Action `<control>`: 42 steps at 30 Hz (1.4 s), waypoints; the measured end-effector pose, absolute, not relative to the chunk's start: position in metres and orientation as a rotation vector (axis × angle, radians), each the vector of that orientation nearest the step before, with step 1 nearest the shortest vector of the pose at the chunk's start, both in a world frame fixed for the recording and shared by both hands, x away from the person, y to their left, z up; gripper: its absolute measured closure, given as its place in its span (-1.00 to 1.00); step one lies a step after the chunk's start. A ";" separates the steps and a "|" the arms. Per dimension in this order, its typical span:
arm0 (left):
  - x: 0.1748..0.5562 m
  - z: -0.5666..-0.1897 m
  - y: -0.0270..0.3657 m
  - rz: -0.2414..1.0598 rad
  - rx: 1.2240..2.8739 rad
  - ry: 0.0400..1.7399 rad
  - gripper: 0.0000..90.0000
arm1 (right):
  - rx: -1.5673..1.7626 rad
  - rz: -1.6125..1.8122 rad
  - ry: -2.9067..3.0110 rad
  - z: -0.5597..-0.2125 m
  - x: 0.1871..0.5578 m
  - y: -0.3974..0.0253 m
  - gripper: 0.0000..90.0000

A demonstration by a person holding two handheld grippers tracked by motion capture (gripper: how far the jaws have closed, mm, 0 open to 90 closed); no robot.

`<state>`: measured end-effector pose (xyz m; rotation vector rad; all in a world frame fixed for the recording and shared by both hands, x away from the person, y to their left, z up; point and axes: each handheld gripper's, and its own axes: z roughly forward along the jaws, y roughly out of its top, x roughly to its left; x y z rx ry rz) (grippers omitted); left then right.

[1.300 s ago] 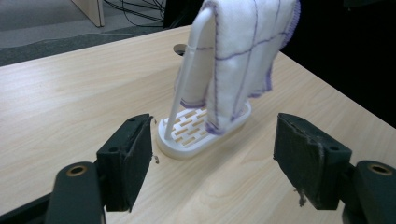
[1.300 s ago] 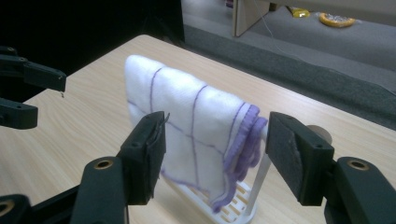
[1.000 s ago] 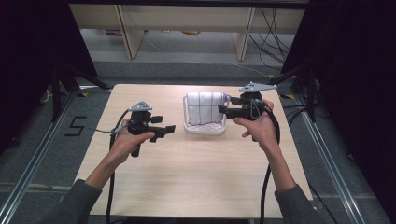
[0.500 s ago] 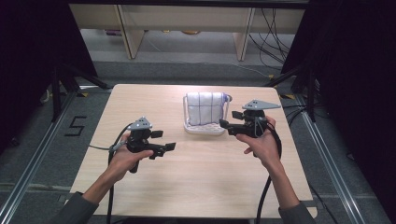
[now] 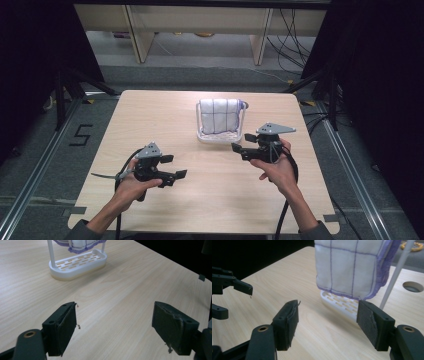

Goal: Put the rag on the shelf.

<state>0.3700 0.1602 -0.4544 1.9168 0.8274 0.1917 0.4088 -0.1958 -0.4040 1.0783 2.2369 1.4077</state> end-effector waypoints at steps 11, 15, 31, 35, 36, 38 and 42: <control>0.350 -0.466 0.174 0.205 1.927 0.836 -0.60 | 1.039 1.384 2.285 -0.409 0.389 -0.186 -0.24; 0.345 -0.474 0.177 0.212 1.940 0.846 -0.60 | 1.046 1.355 2.299 -0.416 0.380 -0.183 -0.24; 0.326 -0.486 0.173 0.213 1.981 0.817 -0.61 | 1.059 1.266 2.399 -0.454 0.350 -0.183 -0.28; 0.320 -0.488 0.171 0.223 1.988 0.809 -0.61 | 1.082 1.286 2.415 -0.460 0.342 -0.184 -0.33; 0.319 -0.489 0.171 0.222 1.988 0.808 -0.61 | 1.105 1.278 2.414 -0.461 0.339 -0.184 -0.36; 0.316 -0.491 0.171 0.225 1.995 0.794 -0.61 | 1.109 1.287 2.419 -0.463 0.334 -0.185 -0.42; 0.310 -0.493 0.171 0.214 1.996 0.800 -0.62 | 1.084 1.297 2.435 -0.468 0.326 -0.185 -0.55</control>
